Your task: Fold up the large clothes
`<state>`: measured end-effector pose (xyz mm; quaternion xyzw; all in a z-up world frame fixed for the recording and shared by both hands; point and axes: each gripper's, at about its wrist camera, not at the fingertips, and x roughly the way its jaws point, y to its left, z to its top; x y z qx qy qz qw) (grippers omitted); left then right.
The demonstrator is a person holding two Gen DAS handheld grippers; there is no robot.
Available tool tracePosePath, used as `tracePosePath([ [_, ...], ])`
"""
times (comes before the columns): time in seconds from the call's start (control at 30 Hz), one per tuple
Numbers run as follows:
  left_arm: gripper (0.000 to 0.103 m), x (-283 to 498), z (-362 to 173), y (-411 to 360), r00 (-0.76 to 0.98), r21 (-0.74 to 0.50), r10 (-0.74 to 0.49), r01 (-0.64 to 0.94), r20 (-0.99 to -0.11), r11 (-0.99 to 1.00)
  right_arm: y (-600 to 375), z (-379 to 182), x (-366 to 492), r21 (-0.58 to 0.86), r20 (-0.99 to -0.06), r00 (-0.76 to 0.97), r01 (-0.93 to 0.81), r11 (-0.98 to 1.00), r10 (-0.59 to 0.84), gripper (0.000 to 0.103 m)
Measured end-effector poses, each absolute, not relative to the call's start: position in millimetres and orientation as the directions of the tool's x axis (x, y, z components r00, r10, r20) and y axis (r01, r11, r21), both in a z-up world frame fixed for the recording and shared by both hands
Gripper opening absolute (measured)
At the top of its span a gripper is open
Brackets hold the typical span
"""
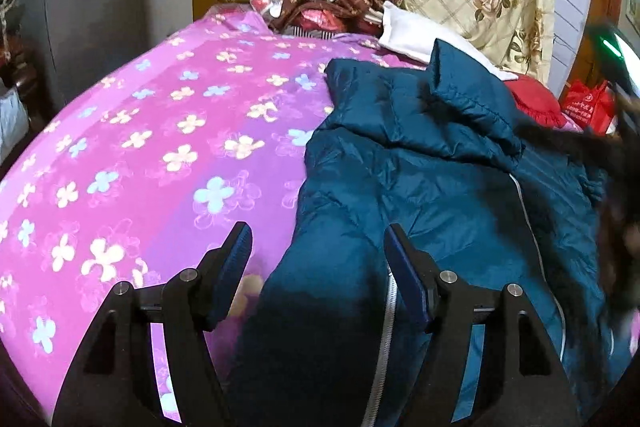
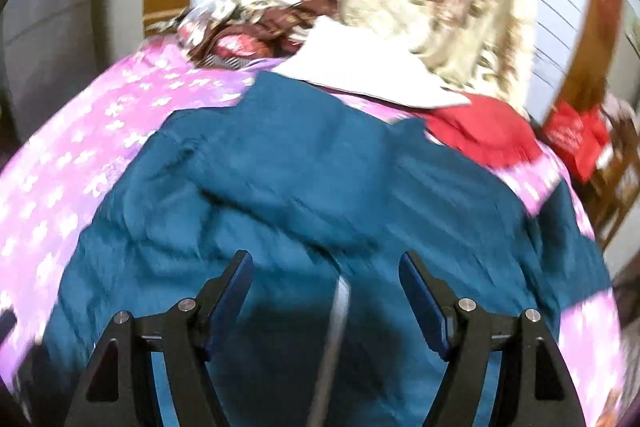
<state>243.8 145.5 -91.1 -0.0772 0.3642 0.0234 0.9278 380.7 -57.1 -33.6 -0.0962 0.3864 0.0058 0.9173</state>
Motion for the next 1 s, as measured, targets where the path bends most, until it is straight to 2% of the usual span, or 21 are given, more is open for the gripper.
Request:
tracePosePath([
  [0.17, 0.068, 251, -102, 161, 0.700, -0.202, -0.050, -0.136, -0.713, 0.970, -1, -43, 433, -0.234, -0.740, 0.669, -0.158, 0.959, -0.070, 0.073],
  [0.27, 0.068, 258, -112, 167, 0.665, -0.216, -0.057, -0.160, -0.745, 0.963, 21, -58, 457, -0.378, -0.724, 0.663, -0.148, 0.914, -0.192, 0.073],
  [0.3, 0.068, 260, -115, 168, 0.653, -0.220, -0.061, -0.166, -0.755, 0.961, 19, -62, 463, -0.412, -0.717, 0.655, -0.124, 0.903, -0.238, 0.066],
  [0.33, 0.068, 261, -119, 169, 0.641, -0.222, -0.061, -0.175, -0.765, 0.959, 9, -64, 469, -0.424, -0.718, 0.641, -0.093, 0.901, -0.272, 0.059],
  [0.47, 0.068, 261, -121, 173, 0.637, -0.235, -0.059, -0.195, -0.769, 0.952, -69, -55, 481, -0.422, -0.701, 0.581, 0.129, 0.897, -0.413, 0.059],
  [0.53, 0.068, 261, -120, 172, 0.637, -0.230, -0.049, -0.204, -0.769, 0.952, -128, -52, 477, -0.447, -0.681, 0.504, 0.289, 0.847, -0.531, 0.060],
  [0.6, 0.068, 259, -119, 171, 0.639, -0.225, -0.042, -0.207, -0.768, 0.952, -164, -49, 468, -0.476, -0.660, 0.445, 0.377, 0.795, -0.606, 0.059],
  [0.67, 0.068, 255, -116, 171, 0.650, -0.222, -0.032, -0.213, -0.760, 0.951, -189, -33, 447, -0.441, -0.636, 0.450, 0.455, 0.774, -0.627, 0.060],
  [0.73, 0.068, 250, -110, 172, 0.668, -0.227, -0.028, -0.213, -0.744, 0.950, -187, -12, 425, -0.355, -0.606, 0.534, 0.482, 0.801, -0.589, 0.060],
  [0.8, 0.068, 243, -102, 172, 0.697, -0.234, -0.016, -0.219, -0.717, 0.947, -164, 2, 417, -0.293, -0.614, 0.603, 0.425, 0.857, -0.509, 0.060],
  [0.9, 0.068, 240, -96, 173, 0.716, -0.248, -0.017, -0.220, -0.698, 0.944, -106, -1, 424, -0.204, -0.697, 0.651, 0.220, 0.954, -0.299, 0.060],
  [1.0, 0.068, 240, -96, 175, 0.714, -0.248, -0.018, -0.218, -0.700, 0.944, -42, -24, 433, -0.092, -0.786, 0.612, 0.022, 0.996, -0.086, 0.060],
])
